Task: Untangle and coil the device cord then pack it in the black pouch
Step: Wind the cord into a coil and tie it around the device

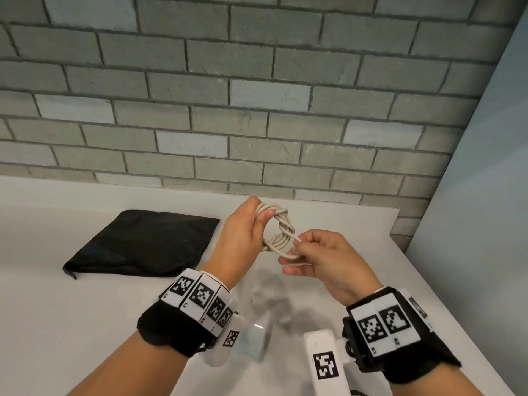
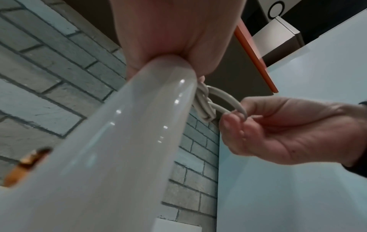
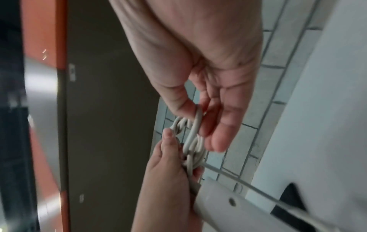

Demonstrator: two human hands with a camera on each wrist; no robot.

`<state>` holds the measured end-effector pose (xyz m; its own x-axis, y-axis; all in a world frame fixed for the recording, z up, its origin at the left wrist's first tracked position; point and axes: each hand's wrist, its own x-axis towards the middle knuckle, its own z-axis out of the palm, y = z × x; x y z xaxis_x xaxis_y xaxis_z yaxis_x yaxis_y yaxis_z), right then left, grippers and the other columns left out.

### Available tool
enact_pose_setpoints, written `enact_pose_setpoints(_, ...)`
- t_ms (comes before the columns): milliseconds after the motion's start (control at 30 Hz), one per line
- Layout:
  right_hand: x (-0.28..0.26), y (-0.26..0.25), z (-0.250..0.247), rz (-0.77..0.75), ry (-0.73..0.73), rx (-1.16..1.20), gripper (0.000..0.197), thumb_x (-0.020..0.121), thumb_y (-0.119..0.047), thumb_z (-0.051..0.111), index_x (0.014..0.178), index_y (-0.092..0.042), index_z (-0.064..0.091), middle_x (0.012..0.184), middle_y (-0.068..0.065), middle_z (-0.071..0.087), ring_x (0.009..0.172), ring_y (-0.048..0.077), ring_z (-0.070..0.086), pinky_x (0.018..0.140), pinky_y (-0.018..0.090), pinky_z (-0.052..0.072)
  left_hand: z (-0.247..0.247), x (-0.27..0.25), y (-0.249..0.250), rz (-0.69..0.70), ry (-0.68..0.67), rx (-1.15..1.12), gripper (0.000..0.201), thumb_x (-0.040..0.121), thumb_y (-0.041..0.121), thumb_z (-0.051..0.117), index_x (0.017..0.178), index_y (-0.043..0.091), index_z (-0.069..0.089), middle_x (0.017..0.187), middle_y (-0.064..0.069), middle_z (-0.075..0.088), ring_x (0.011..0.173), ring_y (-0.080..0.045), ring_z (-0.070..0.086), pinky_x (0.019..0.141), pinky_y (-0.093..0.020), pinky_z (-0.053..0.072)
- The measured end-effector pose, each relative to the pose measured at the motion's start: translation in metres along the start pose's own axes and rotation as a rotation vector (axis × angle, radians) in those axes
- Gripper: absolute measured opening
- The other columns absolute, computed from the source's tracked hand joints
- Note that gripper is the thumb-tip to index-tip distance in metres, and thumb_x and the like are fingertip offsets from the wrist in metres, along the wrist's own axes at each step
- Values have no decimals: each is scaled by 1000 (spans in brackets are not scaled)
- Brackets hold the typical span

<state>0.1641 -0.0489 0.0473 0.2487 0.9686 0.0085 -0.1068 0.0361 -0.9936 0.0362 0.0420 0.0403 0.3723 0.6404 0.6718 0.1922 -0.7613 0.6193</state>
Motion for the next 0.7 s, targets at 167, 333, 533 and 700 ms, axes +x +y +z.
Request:
enact_pose_setpoints(167, -3, 6, -2, -55, -68, 345, 13, 88, -1, 46, 81, 0, 58, 55, 1, 55, 54, 11, 56, 73, 34, 58, 0, 1, -4, -18, 31, 6, 29, 94, 31, 39, 89, 4, 48, 69, -3, 56, 60, -14, 52, 54, -20, 40)
enact_pose_setpoints(333, -9, 10, -18, -68, -67, 190, 15, 85, -13, 51, 83, -3, 62, 41, -9, 27, 34, 4, 25, 42, 20, 42, -5, 3, -9, -40, 70, -1, 25, 95, 30, 37, 86, 8, 46, 78, -8, 58, 66, -11, 52, 59, -15, 39)
enact_pose_setpoints(533, -19, 8, -47, -217, -78, 214, 27, 70, -35, 66, 76, -9, 65, 46, -7, 33, 41, 7, 32, 48, 20, 45, -3, 6, -11, -76, 95, 3, 23, 96, 29, 36, 84, 11, 44, 77, -2, 52, 64, -5, 46, 57, -8, 37)
enact_pose_setpoints(700, -22, 13, -54, -223, -16, -30, 24, 77, -34, 57, 85, -14, 67, 49, -5, 26, 42, 8, 20, 38, 17, 20, -3, 10, -14, -180, 119, -67, 21, 96, 30, 36, 87, 13, 45, 82, -7, 56, 63, -4, 53, 57, -15, 41)
